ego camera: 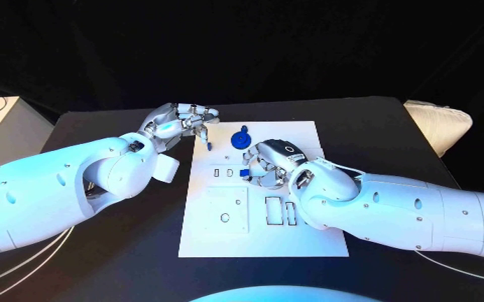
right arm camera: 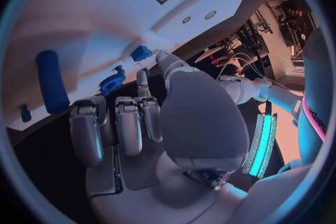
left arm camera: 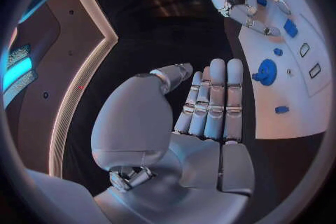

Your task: Assemble the parts on the task board

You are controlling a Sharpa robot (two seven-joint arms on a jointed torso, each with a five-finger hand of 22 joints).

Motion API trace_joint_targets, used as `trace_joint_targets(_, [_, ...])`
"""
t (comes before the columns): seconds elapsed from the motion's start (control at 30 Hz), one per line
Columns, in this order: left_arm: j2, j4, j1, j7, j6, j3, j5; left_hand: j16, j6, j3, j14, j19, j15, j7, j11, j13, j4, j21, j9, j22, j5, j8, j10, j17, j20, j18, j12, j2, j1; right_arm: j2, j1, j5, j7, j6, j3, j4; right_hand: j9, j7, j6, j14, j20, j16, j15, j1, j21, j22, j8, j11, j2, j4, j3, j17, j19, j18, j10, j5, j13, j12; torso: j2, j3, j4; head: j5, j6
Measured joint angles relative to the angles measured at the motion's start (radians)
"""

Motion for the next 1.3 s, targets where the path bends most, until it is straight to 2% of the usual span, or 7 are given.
trace_joint_targets(0.4, [0.001,-0.002,-0.001,-0.001,0.002,-0.001,-0.002,0.0,0.0,0.0,0.0,0.0,0.0,0.0,0.0,0.0,0.0,0.0,0.001,0.001,0.0,0.0,0.0,-0.001,0.0,0.0,0.0,0.0,0.0,0.007,0.001,-0.028,-0.019,0.067,0.0,-0.018,0.0,0.0,0.0,0.0,0.0,0.0,0.0,0.007,0.0,0.0,0.0,0.0,0.001,0.0,0.0,0.0,0.0,0.0,0.0,0.0,0.0,0.0,0.002,-0.0004,0.0013,-0.001,-0.004])
trace_joint_targets(0.77, [0.001,-0.005,-0.001,-0.002,0.003,-0.001,-0.005,0.0,-0.002,0.0,0.0,0.0,0.0,0.002,0.0,0.0,0.0,0.0,0.001,0.001,0.0,0.0,0.0,-0.001,0.0,0.0,0.0,0.0,0.0,0.015,0.002,-0.037,-0.033,0.084,0.0,-0.027,-0.001,0.0,0.0,0.0,0.0,0.0,0.0,0.019,0.0,0.0,0.0,0.0,0.013,0.0,0.0,0.0,0.0,0.001,0.0,0.0,0.001,0.0,0.002,-0.0004,0.0013,-0.002,-0.009])
trace_joint_targets(0.9, [0.001,-0.006,-0.002,-0.002,0.004,-0.001,-0.005,0.0,-0.004,0.0,0.0,0.0,0.0,0.004,0.0,0.0,0.0,0.0,0.001,0.001,0.0,0.0,0.0,-0.001,0.0,0.0,0.0,0.0,0.0,0.02,0.001,-0.038,-0.035,0.085,0.0,-0.031,-0.002,0.0,0.011,0.0,0.0,0.0,0.0,0.031,0.0,0.0,0.0,0.0,0.024,0.005,0.005,0.0,0.0,0.001,0.0,0.0,0.001,0.0,0.002,-0.0004,0.0014,-0.002,-0.009])
trace_joint_targets(1.07, [0.001,-0.007,-0.002,-0.002,0.004,-0.001,-0.006,0.0,-0.004,0.0,0.0,0.0,0.0,0.004,0.0,0.0,0.0,0.0,0.001,0.001,0.0,0.0,0.0,-0.001,0.0,0.0,0.0,0.0,0.0,0.024,0.001,-0.038,-0.036,0.085,-0.001,-0.034,-0.002,-0.01,0.035,0.0,0.0,0.0,0.0,0.04,0.0,0.0,0.004,0.0,0.048,0.019,0.023,0.0,0.0,0.001,0.0,0.006,0.001,0.002,0.001,0.0001,0.0014,-0.002,-0.011])
trace_joint_targets(1.17, [0.002,-0.007,-0.002,-0.002,0.004,-0.001,-0.006,0.0,-0.004,0.003,0.0,0.0,0.0,0.004,0.0,0.0,-0.003,0.0,0.001,0.001,0.0,0.0,0.0,-0.001,0.0,0.0,0.0,0.0,0.0,0.026,0.0,-0.037,-0.036,0.084,-0.001,-0.035,-0.002,-0.015,0.048,0.0,0.0,0.0,0.0,0.041,0.0,0.0,0.012,0.0,0.054,0.019,0.035,0.0,0.0,0.001,0.0,0.006,0.001,0.006,0.001,0.0003,0.0014,-0.002,-0.012])
trace_joint_targets(1.3, [0.002,-0.007,-0.002,-0.003,0.005,-0.001,-0.006,0.004,-0.007,0.007,-0.002,-0.004,-0.002,0.0,0.0,0.0,-0.007,0.005,0.002,0.002,0.0,0.0,0.0,-0.002,-0.004,0.0,0.0,0.005,0.005,0.028,0.0,-0.035,-0.036,0.084,-0.001,-0.037,-0.004,-0.025,0.069,-0.005,0.0,0.0,-0.005,0.049,0.002,0.0,0.017,-0.01,0.062,0.015,0.068,0.0,0.0,0.001,0.001,-0.002,0.001,0.01,0.001,0.0003,0.0015,-0.002,-0.013])
